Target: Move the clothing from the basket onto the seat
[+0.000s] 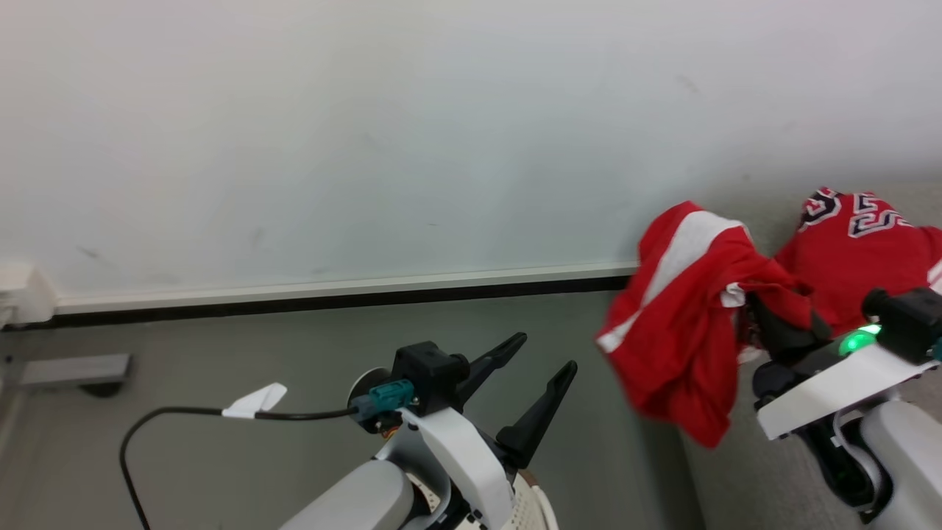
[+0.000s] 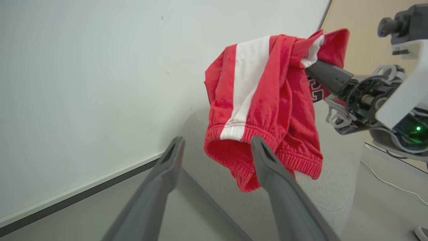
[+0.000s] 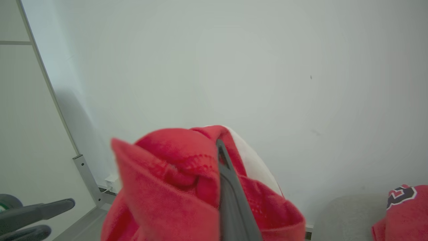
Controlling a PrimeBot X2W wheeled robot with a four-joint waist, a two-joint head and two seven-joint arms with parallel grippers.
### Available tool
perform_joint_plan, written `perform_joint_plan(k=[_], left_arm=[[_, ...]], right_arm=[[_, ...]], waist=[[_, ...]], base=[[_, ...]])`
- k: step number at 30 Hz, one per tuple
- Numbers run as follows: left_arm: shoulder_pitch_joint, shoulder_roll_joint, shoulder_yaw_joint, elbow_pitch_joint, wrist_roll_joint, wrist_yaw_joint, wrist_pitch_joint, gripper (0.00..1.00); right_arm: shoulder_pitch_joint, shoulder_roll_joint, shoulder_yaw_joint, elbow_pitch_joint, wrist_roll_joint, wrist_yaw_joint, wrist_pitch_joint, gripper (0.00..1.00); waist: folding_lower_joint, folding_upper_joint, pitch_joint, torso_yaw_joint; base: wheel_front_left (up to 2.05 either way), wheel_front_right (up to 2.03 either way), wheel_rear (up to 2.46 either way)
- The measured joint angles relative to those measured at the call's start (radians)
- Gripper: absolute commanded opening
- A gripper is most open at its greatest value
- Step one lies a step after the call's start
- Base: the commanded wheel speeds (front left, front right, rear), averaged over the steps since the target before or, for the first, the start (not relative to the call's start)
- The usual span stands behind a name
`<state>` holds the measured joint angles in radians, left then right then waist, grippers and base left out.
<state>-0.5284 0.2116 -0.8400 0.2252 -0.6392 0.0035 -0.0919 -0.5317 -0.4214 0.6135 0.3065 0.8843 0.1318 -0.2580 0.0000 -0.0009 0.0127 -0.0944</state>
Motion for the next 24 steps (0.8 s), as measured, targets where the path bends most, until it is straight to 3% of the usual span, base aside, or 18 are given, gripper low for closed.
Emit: perform_joint_plan(k=[12, 24], left_arm=[[-0.024, 0.018, -0.018, -0.016, 0.041, -0.012, -0.035, 1.00], [-0.050, 0.026, -0.040, -0.006, 0.062, -0.024, -0.050, 1.00]], right_arm=[[0.071, -0.041, -0.165, -0.089, -0.065, 0.000, 0.000, 0.00], [0.170, -0.018, -0.275, -0.158, -0.111, 0.000, 0.000, 0.00]], waist=[[0.0000, 0.0001, 0.047, -0.199], [0.0000, 0.0000, 0.098, -0.364]], base=[[0.00, 0.00, 0.00], [0.00, 0.00, 0.00]])
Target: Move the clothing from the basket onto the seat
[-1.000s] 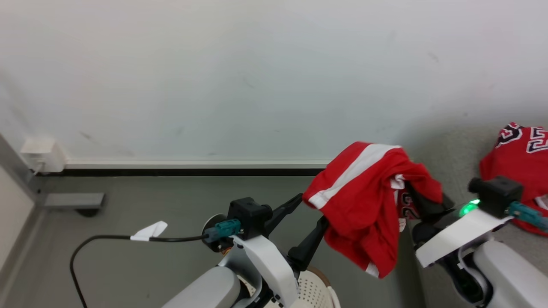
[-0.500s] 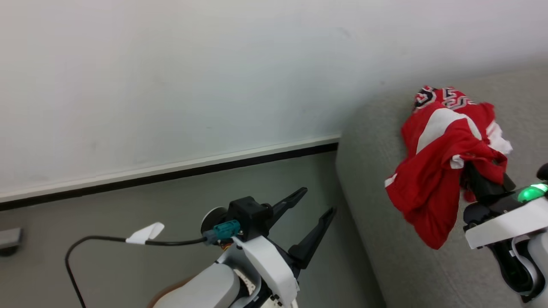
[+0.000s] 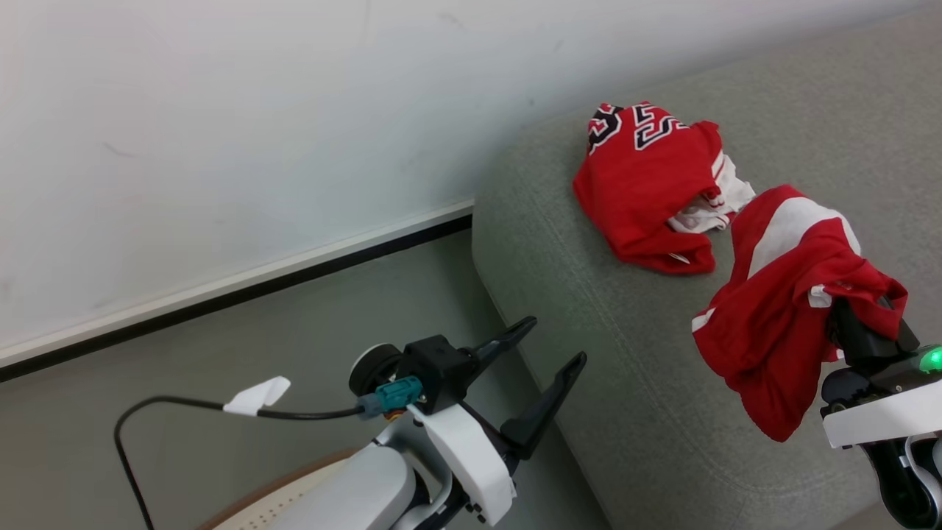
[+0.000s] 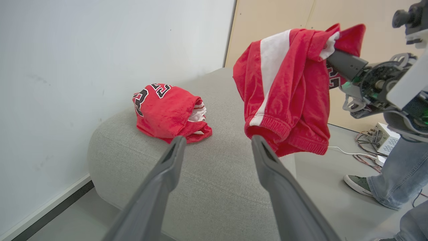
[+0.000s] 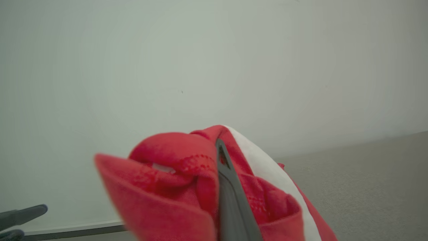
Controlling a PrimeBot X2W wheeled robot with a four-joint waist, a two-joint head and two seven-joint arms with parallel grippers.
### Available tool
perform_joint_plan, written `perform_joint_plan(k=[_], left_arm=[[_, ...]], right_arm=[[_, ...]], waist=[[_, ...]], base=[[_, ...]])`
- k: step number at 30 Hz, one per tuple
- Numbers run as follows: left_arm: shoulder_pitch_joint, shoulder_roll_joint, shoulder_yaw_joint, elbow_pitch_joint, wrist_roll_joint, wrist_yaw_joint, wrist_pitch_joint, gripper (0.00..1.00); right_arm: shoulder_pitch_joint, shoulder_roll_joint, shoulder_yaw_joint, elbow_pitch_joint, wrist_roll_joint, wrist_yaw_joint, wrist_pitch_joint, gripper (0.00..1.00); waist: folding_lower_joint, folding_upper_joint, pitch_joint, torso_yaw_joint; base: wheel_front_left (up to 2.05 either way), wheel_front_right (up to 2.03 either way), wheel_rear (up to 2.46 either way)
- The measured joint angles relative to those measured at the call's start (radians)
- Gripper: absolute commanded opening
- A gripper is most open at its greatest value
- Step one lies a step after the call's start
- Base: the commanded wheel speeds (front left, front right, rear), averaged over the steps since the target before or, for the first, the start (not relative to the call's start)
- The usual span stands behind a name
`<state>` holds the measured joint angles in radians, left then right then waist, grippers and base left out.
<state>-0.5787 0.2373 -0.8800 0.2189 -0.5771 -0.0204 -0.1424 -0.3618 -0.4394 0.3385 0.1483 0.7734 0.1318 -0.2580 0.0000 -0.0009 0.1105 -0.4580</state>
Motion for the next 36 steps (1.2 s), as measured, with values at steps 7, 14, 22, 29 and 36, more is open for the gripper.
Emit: perform_joint_plan(k=[7, 14, 22, 29, 36], left_arm=[[-0.019, 0.003, -0.006, 0.001, 0.005, -0.001, 0.001, 1.00], [-0.051, 0.013, -0.022, 0.000, 0.038, -0.010, -0.006, 1.00], [-0.118, 0.025, -0.039, -0.014, 0.085, -0.014, -0.005, 1.00], [-0.196, 0.025, -0.060, -0.053, 0.142, -0.024, -0.004, 1.00], [-0.269, 0.012, -0.077, -0.064, 0.182, -0.032, 0.010, 1.00]], right_arm=[[0.006, 0.008, -0.031, -0.020, -0.015, 0.000, 0.000, 0.00], [-0.014, 0.008, -0.074, -0.023, -0.008, 0.000, 0.000, 0.00], [-0.123, -0.065, -0.150, 0.030, 0.040, 0.000, -0.002, 0.00], [-0.191, -0.167, -0.283, 0.111, 0.024, 0.000, 0.001, 0.00], [-0.284, -0.221, -0.339, 0.219, 0.083, 0.000, 0.027, 0.00]], waist=[[0.0000, 0.0000, 0.037, -0.039], [0.0000, 0.0000, 0.082, -0.028], [0.0000, 0.0000, 0.182, 0.018], [0.0000, 0.0000, 0.307, 0.081], [0.0002, 0.0000, 0.454, 0.141]], base=[[0.00, 0.00, 0.00], [0.00, 0.00, 0.00], [0.00, 0.00, 0.00], [0.00, 0.00, 0.00], [0.00, 0.00, 0.00]])
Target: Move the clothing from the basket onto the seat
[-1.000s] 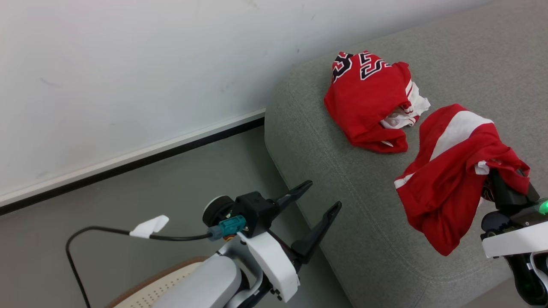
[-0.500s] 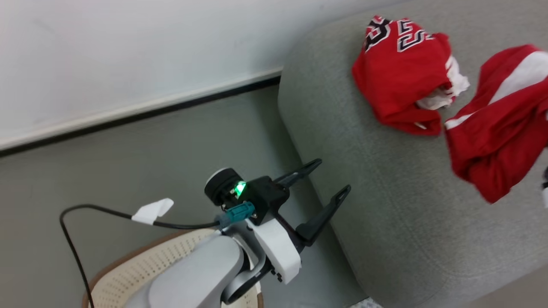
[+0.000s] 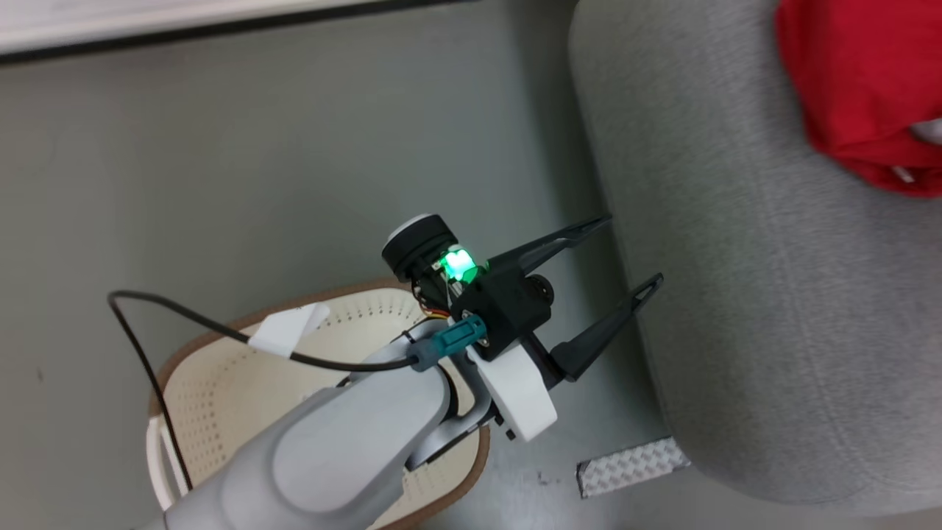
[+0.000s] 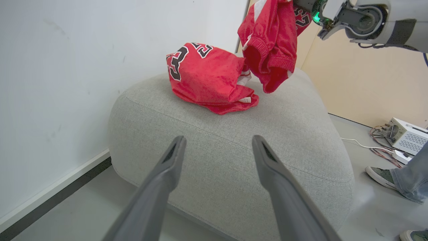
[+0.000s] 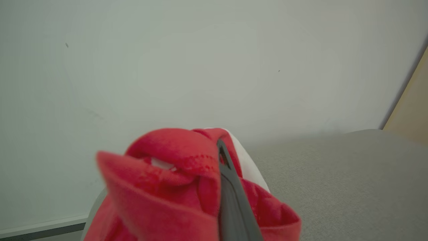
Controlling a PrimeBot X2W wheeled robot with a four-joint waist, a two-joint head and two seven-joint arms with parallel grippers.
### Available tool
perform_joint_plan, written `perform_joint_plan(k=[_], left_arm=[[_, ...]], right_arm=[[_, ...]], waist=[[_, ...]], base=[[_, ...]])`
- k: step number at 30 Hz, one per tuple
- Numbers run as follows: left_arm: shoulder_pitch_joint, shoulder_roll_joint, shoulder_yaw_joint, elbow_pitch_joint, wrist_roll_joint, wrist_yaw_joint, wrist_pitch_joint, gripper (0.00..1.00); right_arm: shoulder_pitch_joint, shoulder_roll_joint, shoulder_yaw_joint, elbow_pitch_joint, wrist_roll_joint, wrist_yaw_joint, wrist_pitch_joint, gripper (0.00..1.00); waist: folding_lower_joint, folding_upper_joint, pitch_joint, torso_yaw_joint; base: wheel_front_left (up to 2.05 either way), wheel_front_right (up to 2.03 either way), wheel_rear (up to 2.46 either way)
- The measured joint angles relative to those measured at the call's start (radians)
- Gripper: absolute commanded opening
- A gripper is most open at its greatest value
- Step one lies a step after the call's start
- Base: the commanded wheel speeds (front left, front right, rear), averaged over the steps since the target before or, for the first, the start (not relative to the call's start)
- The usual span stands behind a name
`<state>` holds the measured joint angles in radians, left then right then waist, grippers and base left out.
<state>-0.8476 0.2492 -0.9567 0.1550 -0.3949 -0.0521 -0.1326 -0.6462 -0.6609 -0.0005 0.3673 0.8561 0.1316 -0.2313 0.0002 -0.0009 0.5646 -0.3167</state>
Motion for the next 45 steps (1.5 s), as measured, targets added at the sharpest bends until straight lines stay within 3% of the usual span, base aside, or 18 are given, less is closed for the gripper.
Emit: perform_joint_plan(k=[9, 16, 17, 19, 21, 22, 23, 35, 45], left_arm=[[-0.045, -0.013, 0.001, 0.020, 0.011, 0.000, -0.017, 1.00], [-0.050, -0.022, 0.003, 0.049, 0.011, 0.001, -0.046, 1.00], [-0.051, -0.023, 0.003, 0.053, 0.010, 0.001, -0.047, 1.00], [-0.053, -0.028, 0.003, 0.062, 0.008, 0.001, -0.055, 1.00], [-0.054, -0.032, 0.004, 0.069, 0.007, 0.001, -0.063, 1.00], [-0.054, -0.035, 0.003, 0.072, 0.004, 0.001, -0.065, 1.00], [-0.053, -0.036, 0.003, 0.077, 0.002, 0.001, -0.070, 1.00], [0.048, -0.031, 0.022, 0.150, -0.051, 0.009, -0.116, 1.00], [0.199, -0.008, 0.089, 0.134, -0.119, 0.026, -0.129, 1.00]], right_arm=[[-0.141, -0.086, 0.071, 0.201, 0.026, 0.000, 0.103, 0.00], [-0.218, -0.131, 0.179, 0.343, 0.027, 0.000, 0.315, 0.00], [-0.225, -0.133, 0.191, 0.356, 0.030, 0.000, 0.341, 0.09], [-0.239, -0.138, 0.210, 0.379, 0.039, 0.000, 0.385, 0.39], [-0.247, -0.143, 0.224, 0.392, 0.045, 0.000, 0.407, 0.49], [-0.252, -0.144, 0.230, 0.397, 0.050, 0.000, 0.412, 0.69], [-0.254, -0.144, 0.236, 0.402, 0.052, 0.000, 0.416, 1.00], [-0.218, -0.135, 0.354, 0.416, 0.042, 0.000, 0.436, 1.00], [-0.128, -0.177, 0.425, 0.295, 0.060, 0.000, 0.456, 1.00]], waist=[[0.0002, 0.0000, 0.146, 0.078], [0.0001, 0.0000, 0.178, 0.127], [0.0000, 0.0000, 0.178, 0.130], [0.0000, -0.0001, 0.175, 0.134], [0.0000, 0.0000, 0.169, 0.137], [0.0000, 0.0000, 0.164, 0.138], [0.0000, -0.0001, 0.158, 0.138], [-0.0002, 0.0000, -0.021, 0.122], [-0.0005, -0.0001, -0.274, 0.103]], base=[[0.00, 0.00, 0.00], [0.00, 0.00, 0.00], [0.00, 0.00, 0.00], [0.00, 0.00, 0.00], [0.00, 0.00, 0.00], [0.00, 0.00, 0.00], [0.00, 0.00, 0.00], [0.00, 0.00, 0.00], [0.00, 0.00, 0.00]])
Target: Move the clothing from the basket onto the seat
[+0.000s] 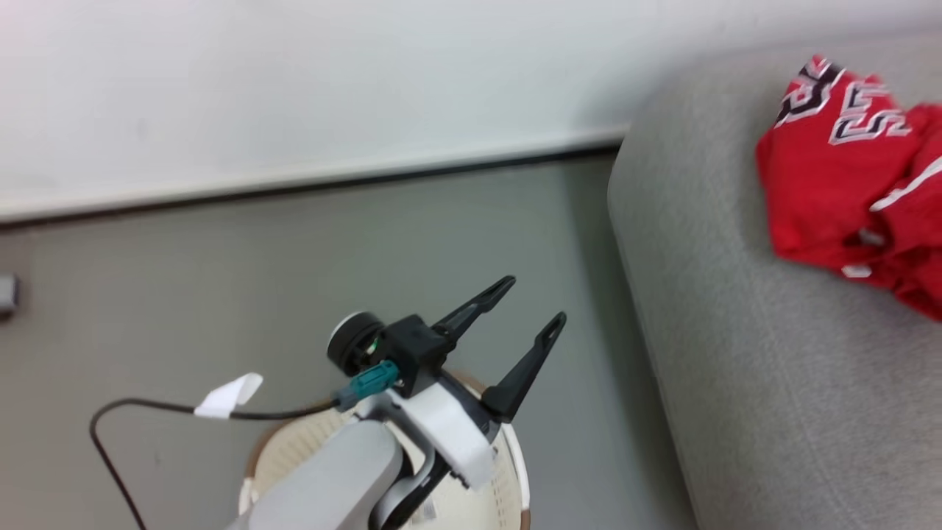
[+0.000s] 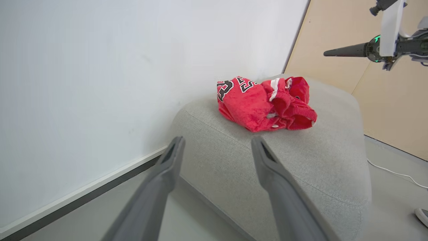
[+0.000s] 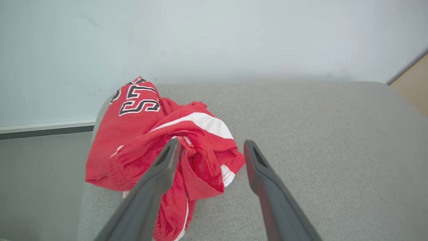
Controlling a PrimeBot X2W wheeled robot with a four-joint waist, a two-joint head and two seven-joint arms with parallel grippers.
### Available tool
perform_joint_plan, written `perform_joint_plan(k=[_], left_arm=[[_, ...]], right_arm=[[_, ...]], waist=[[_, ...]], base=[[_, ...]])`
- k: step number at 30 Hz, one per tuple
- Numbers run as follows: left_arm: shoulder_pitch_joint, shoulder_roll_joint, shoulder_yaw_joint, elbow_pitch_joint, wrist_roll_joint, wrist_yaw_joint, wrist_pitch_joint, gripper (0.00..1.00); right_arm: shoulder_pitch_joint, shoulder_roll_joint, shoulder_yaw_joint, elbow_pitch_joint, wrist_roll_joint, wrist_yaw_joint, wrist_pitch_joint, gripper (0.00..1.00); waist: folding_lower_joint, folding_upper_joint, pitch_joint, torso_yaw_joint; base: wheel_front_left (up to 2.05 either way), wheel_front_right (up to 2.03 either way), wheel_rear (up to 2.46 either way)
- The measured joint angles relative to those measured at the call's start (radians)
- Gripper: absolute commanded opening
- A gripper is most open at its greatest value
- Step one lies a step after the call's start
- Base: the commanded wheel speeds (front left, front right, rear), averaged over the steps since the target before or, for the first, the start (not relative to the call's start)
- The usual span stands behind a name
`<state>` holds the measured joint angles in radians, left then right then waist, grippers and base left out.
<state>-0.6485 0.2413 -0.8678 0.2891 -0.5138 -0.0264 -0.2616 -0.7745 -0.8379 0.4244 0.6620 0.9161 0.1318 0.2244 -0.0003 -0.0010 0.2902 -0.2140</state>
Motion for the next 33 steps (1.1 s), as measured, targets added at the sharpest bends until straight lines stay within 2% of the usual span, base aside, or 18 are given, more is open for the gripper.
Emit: perform_joint_plan(k=[7, 12, 18, 24, 33], left_arm=[[0.095, 0.032, 0.072, -0.045, -0.012, 0.030, -0.002, 1.00], [0.162, 0.065, 0.148, -0.075, -0.017, 0.059, -0.002, 1.00], [0.241, 0.123, 0.251, -0.105, -0.025, 0.100, -0.002, 1.00], [0.334, 0.149, 0.359, -0.142, -0.044, 0.152, -0.002, 1.00], [0.486, 0.117, 0.512, -0.199, -0.030, 0.194, -0.002, 1.00]], right_arm=[[0.056, -0.023, 0.021, -0.152, -0.019, 0.000, -0.071, 1.00], [0.123, -0.001, 0.001, -0.243, -0.036, 0.000, -0.157, 1.00], [0.242, 0.108, -0.046, -0.327, -0.065, 0.000, -0.268, 1.00], [0.359, 0.245, -0.106, -0.378, -0.146, 0.000, -0.360, 1.00], [0.574, 0.455, -0.228, -0.443, -0.292, 0.000, -0.466, 1.00]], waist=[[-0.0001, 0.0000, -0.158, 0.005], [-0.0001, 0.0001, -0.238, 0.029], [0.0000, 0.0001, -0.280, 0.085], [0.0002, 0.0000, -0.294, 0.127], [0.0003, 0.0000, -0.299, 0.173]], base=[[0.00, 0.00, 0.00], [0.00, 0.00, 0.00], [0.00, 0.00, 0.00], [0.00, 0.00, 0.00], [0.00, 0.00, 0.00]])
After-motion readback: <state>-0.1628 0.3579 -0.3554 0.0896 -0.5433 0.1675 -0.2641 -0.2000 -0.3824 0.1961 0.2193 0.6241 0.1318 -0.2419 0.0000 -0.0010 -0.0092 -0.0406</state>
